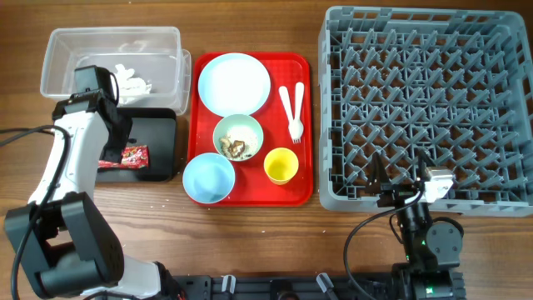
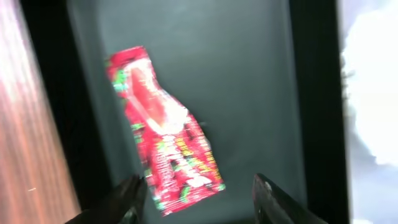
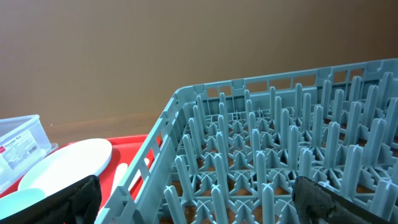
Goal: Sort waste into correct bins and load items into the dishwasher rack
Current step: 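Move the red wrapper left and drop it onto the black tray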
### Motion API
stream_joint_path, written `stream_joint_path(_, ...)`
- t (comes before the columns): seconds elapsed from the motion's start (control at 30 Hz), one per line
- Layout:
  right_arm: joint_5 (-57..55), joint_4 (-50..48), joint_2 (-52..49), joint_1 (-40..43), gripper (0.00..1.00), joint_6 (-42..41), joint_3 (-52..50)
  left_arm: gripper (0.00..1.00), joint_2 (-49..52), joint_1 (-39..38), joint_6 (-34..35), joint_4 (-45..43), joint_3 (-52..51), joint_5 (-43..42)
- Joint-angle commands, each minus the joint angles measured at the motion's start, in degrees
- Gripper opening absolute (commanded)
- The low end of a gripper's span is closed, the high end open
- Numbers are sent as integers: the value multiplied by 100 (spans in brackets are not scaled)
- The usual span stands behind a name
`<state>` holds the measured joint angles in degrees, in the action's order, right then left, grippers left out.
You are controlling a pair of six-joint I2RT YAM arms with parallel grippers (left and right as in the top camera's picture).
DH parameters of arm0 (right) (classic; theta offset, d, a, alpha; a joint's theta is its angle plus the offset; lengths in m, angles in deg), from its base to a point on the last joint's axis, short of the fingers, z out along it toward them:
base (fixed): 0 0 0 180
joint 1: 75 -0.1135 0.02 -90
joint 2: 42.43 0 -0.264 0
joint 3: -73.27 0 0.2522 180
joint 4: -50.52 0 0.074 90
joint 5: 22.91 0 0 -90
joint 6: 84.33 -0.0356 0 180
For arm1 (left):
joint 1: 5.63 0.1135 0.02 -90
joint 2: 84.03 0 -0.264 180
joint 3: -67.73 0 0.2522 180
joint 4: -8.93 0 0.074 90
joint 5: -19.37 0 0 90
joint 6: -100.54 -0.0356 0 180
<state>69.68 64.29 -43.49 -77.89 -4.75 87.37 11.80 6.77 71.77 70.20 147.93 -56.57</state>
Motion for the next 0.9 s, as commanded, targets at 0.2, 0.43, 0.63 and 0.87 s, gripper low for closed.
stream_joint_path(0.2,72,-11,26,13,100,-50,-4,71,697,37,-79,-560,-476,-205)
stream_joint_path(0.43,72,-11,26,13,100,-50,-4,73,1043,37,-79,-693,-503,-269)
stream_joint_path(0.63,72,-11,26,13,100,-48,-4,74,1126,37,-79,-922,-625,-269)
stream_joint_path(0.87,72,-11,26,13,100,-50,-4,4,1172,37,-127,-962,-616,-269)
